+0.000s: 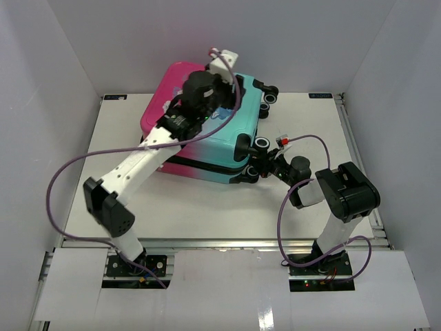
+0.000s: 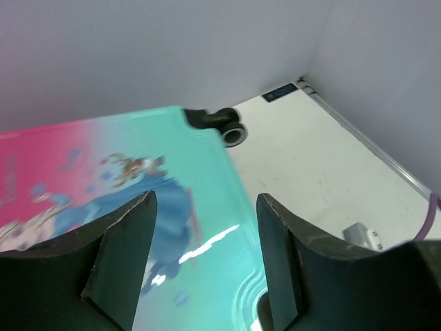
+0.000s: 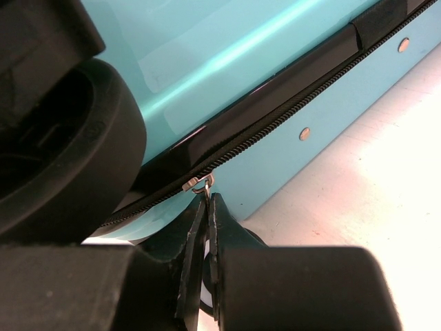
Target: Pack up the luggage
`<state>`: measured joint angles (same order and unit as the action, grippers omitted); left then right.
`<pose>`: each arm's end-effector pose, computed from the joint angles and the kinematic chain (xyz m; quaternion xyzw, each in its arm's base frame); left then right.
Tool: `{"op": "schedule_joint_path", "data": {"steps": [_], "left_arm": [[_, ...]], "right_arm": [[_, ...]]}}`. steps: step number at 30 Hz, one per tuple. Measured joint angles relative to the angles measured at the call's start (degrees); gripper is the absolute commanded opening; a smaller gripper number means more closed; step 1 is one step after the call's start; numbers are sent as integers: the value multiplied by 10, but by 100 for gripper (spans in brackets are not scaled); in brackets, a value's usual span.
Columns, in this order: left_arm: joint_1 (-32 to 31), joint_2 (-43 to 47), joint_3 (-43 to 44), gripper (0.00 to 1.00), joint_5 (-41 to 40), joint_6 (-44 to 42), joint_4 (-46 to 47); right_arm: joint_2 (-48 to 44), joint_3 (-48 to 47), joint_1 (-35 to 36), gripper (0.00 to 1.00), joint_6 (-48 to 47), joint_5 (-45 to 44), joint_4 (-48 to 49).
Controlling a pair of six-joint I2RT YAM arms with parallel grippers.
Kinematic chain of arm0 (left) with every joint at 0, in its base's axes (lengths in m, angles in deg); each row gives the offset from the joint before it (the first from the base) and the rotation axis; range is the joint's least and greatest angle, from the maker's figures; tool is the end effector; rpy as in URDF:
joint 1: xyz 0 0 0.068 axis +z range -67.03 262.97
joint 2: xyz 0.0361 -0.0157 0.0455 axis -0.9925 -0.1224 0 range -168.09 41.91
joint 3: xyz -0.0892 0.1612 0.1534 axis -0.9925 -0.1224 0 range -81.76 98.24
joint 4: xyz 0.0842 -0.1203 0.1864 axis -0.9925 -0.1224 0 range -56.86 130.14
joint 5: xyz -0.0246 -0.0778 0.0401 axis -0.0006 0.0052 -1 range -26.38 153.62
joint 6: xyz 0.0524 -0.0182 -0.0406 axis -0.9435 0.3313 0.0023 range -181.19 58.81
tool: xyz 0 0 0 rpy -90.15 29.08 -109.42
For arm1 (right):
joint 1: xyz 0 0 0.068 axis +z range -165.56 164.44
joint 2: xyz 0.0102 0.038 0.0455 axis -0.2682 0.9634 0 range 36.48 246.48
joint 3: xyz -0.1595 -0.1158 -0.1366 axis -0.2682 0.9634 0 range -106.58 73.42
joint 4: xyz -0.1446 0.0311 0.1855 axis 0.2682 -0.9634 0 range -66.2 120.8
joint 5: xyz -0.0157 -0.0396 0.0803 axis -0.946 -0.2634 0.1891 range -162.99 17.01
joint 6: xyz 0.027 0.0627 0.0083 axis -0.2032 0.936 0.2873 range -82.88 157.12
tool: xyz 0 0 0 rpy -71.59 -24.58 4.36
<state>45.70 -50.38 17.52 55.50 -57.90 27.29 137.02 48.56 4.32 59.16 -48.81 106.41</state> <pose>0.2973 -0.2163 0.4160 0.1710 0.7221 -0.1823 0.6451 0.2735 0.1230 0.1418 -0.1350 0.6945 0.3856 0.5923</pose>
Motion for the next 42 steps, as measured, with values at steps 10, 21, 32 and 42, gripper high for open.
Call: {"op": "schedule_joint_path", "data": {"steps": [10,21,32,42], "left_arm": [[-57,-248,178,22,-32,-41,-42],[-118,-345,235,21,-71,-62,-125],[-129,-241,123,21,-49,-25,-164],[-135,-162,9,47,-27,4,-143]], "right_arm": [[19,3,1,8,7,0,25],[19,10,1,8,0,-3,34],[4,28,1,8,-2,-15,39],[-4,34,2,8,-2,-18,38]]}}
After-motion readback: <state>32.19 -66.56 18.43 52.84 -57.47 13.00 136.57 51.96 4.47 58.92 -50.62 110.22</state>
